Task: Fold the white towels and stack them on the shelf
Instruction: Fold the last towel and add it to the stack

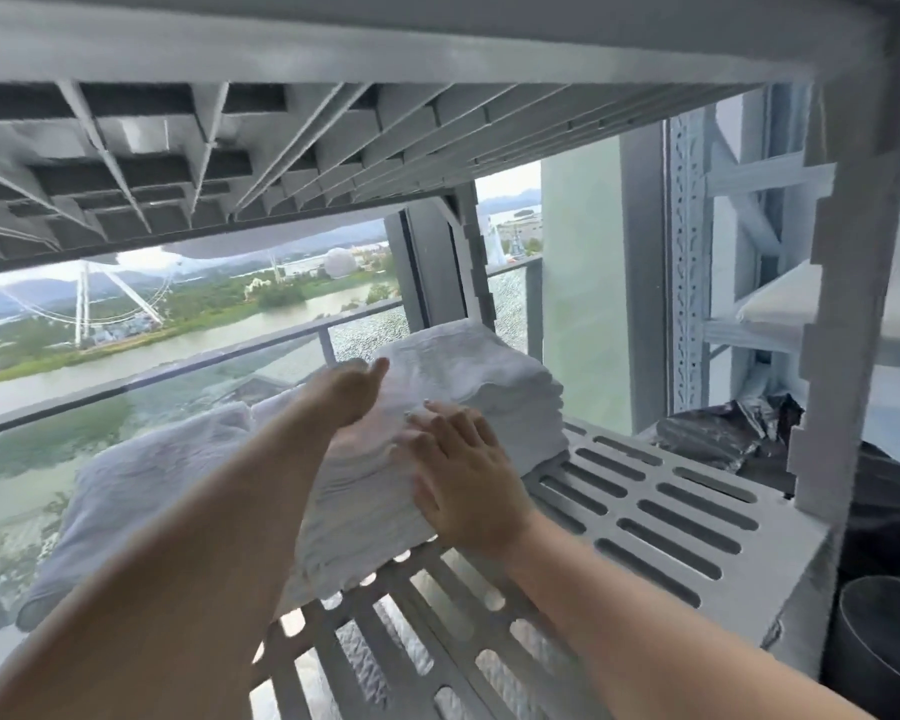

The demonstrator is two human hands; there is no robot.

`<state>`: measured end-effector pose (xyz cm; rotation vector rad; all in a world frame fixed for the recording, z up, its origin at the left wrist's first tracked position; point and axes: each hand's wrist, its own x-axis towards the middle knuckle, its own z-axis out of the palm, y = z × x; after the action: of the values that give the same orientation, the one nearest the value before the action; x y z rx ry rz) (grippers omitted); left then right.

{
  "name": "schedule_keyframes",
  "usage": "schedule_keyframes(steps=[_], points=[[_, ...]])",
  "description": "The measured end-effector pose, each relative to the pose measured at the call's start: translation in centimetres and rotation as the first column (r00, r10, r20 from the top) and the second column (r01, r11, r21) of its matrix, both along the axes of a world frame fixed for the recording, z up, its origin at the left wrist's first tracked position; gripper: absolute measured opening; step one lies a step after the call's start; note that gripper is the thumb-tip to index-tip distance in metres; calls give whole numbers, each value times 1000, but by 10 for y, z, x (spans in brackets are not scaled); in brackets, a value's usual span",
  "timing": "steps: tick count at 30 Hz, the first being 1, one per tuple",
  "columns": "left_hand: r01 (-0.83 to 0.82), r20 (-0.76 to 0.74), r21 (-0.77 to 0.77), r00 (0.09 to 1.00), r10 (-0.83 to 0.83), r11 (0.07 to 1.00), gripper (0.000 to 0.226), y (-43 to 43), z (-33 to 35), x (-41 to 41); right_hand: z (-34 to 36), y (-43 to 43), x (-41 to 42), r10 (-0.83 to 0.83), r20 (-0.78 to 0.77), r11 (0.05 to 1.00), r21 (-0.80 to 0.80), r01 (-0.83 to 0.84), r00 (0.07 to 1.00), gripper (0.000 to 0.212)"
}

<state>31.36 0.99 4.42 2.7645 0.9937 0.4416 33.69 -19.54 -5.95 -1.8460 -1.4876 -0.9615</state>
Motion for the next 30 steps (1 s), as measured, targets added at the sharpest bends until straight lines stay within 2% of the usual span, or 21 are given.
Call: schedule_keyframes(steps=[4,5,6,7,8,9,11,12,13,14,16,18,23,25,27,30], points=[[59,198,112,977,-80,992,61,-31,7,17,12,-24,55,-91,-76,981,163,102,993,35],[78,210,134,972,-106,988,60,-43,7,26,12,-29,69,-106,-192,964,219,148,976,33],[95,210,153,969,-127,984,59,-55,7,35,14,-34,82,-79,-392,932,297,207,917,29],[109,203,170,969,-143,979,58,-65,7,45,17,-38,98,-2,-615,885,366,288,789,26],[113,191,185,970,-148,976,57,-73,7,53,20,-39,116,99,-788,853,382,356,608,26],[105,170,198,976,-140,975,57,-79,7,61,24,-40,133,169,-893,857,342,385,417,27],[69,86,196,992,-87,978,58,-88,2,74,28,-40,168,266,-960,910,279,307,85,29],[46,22,168,998,-51,985,60,-91,-2,79,30,-38,181,344,-937,915,319,246,-64,30],[23,-50,123,999,-17,992,63,-94,-7,82,31,-36,190,396,-896,915,365,173,-200,35],[2,-114,75,993,6,997,64,-97,-13,85,33,-33,195,399,-874,917,388,96,-276,40],[-19,-170,16,985,21,1000,64,-100,-22,89,32,-19,208,355,-870,911,404,-82,-341,50],[-29,-163,-14,986,27,999,66,-103,-28,90,28,-6,214,345,-865,888,426,-172,-365,56],[-47,-173,-73,984,34,996,72,-107,-42,86,11,9,213,315,-883,846,428,-318,-349,52],[-50,-205,-81,978,33,995,75,-106,-37,88,8,11,215,315,-891,844,421,-333,-328,50],[-63,-244,-75,969,43,995,78,-105,-32,91,3,8,219,331,-877,834,445,-327,-349,52],[-92,-254,-66,965,73,994,85,-106,-30,94,-5,-3,217,362,-797,809,526,-262,-483,58]])
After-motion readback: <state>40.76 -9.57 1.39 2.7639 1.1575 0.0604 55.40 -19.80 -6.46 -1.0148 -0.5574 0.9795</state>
